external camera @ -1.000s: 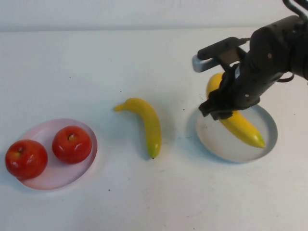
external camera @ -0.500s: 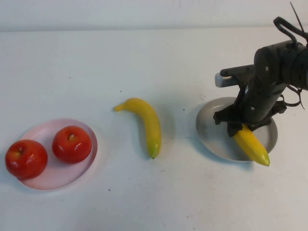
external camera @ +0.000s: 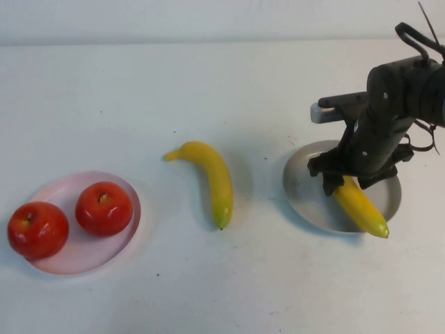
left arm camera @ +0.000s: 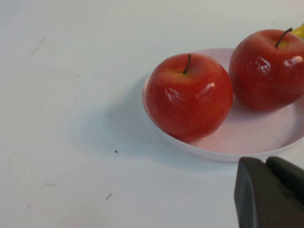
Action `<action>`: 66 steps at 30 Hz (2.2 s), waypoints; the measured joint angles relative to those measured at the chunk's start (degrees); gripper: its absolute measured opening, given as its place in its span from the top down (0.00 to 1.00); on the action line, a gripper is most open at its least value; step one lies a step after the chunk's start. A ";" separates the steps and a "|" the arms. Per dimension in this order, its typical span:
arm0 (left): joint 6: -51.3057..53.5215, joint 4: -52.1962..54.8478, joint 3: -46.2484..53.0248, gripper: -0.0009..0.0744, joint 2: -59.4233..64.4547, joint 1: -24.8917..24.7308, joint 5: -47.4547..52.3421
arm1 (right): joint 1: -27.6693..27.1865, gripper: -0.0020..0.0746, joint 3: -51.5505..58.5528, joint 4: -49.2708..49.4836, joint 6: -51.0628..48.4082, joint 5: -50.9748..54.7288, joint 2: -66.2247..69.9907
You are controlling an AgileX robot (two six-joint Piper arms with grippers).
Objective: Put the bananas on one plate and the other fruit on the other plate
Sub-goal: Put another type of fruit in the right plate
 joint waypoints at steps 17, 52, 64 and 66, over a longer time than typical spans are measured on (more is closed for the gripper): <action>0.00 0.00 0.00 0.98 0.00 0.00 0.00 | 13.60 0.36 -15.77 3.59 -12.19 -4.70 -2.31; 0.00 0.00 0.00 0.98 0.00 0.00 0.00 | 16.29 0.56 -39.03 1.04 -5.20 9.61 18.27; 0.00 0.00 0.00 0.98 0.00 0.00 0.00 | 8.73 0.56 -20.21 -5.58 6.63 13.28 4.99; 0.00 0.00 0.00 0.98 0.00 0.00 0.00 | 7.76 0.56 -17.65 -5.80 7.09 12.26 4.53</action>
